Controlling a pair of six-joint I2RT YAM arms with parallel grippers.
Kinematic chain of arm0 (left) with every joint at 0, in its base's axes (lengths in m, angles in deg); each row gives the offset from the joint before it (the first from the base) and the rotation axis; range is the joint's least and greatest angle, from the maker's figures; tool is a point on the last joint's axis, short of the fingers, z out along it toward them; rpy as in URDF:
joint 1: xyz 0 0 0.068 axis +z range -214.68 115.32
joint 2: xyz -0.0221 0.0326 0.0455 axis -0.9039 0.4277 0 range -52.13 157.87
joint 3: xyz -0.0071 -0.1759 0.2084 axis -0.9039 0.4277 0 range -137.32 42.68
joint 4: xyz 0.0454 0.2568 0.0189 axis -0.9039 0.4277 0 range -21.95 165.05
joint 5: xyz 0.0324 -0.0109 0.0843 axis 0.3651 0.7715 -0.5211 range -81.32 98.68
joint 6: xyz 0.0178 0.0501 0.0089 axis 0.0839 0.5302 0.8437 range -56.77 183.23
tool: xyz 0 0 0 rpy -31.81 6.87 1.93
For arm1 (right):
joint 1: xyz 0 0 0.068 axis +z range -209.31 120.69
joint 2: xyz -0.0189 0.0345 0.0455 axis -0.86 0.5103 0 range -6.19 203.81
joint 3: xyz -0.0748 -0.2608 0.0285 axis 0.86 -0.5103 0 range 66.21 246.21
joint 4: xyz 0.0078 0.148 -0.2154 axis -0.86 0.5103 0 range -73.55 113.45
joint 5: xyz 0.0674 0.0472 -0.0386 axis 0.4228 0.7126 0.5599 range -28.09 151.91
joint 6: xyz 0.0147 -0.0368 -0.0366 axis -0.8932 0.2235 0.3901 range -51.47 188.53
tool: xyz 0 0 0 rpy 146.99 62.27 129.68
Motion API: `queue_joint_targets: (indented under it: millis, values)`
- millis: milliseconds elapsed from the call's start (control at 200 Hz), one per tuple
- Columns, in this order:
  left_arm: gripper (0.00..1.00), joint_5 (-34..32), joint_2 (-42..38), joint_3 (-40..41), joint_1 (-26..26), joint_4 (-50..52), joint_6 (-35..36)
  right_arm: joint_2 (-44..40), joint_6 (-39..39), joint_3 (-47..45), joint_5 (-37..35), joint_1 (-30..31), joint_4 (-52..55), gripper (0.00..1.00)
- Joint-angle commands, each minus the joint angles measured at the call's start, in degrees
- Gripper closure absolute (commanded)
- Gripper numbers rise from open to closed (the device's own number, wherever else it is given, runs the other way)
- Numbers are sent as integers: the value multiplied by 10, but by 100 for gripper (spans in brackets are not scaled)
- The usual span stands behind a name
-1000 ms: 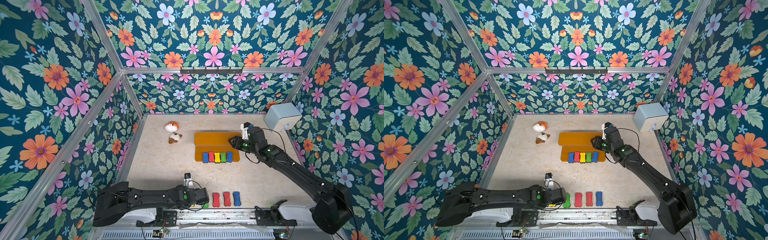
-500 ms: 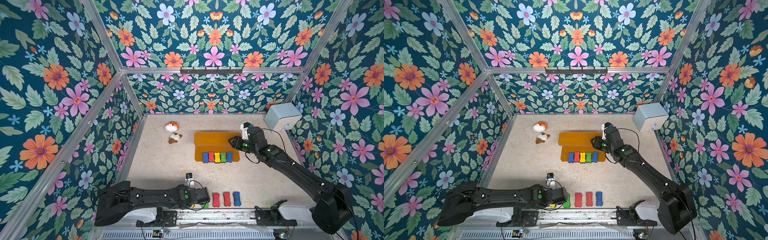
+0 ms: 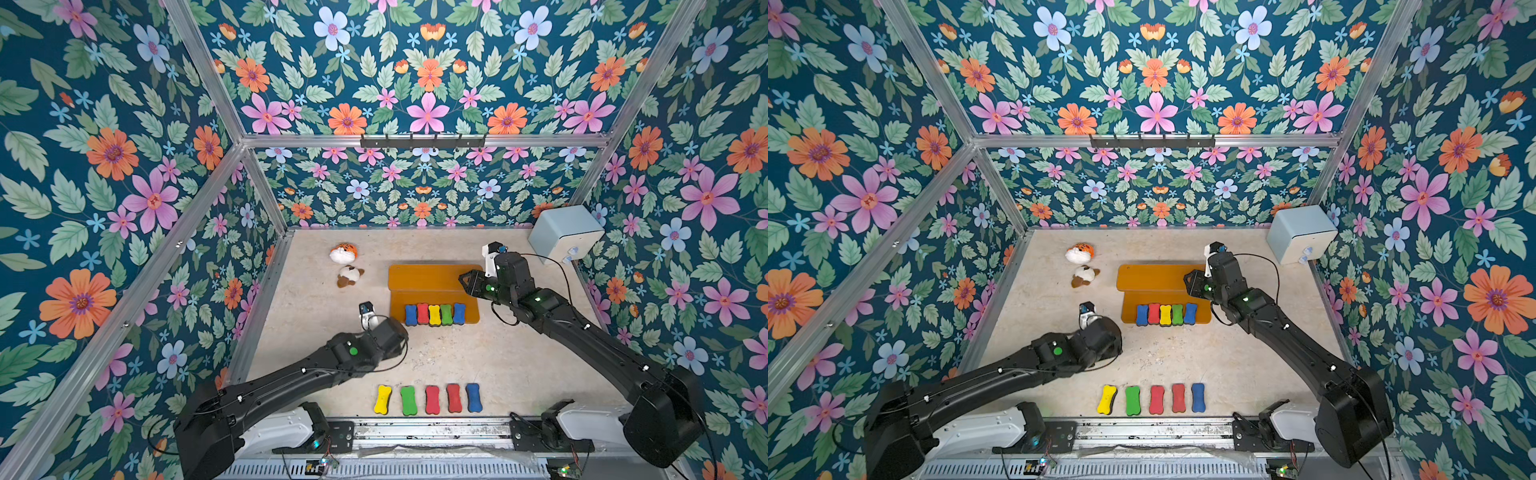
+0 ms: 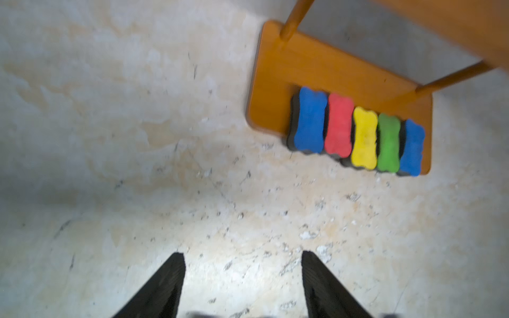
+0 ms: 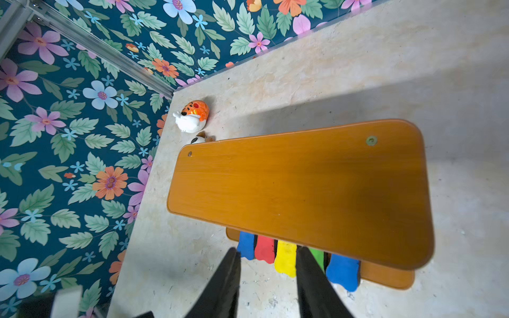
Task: Remove the whiteboard erasers from the shelf
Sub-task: Place the whiteboard eraser at the center of the board, then adjust the shelf at the center of the board.
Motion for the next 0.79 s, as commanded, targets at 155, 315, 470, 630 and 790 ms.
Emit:
queue_joint_targets:
  millis: [155,315,470,630,790]
  values:
    - [27,158,154,-186,202,-88,235,44,36,27,-19,-53,2,59]
    - [22,228,251,-269,272,-86,269,65,38,39,-6,-93,8,57]
    - [22,297,296,-291,301,-113,268,92,32,45,18,-119,8,56]
    - [25,338,314,-287,301,-121,260,101,29,42,18,-128,2,52]
    - [31,366,301,-261,301,-140,250,114,24,34,40,-132,-14,51]
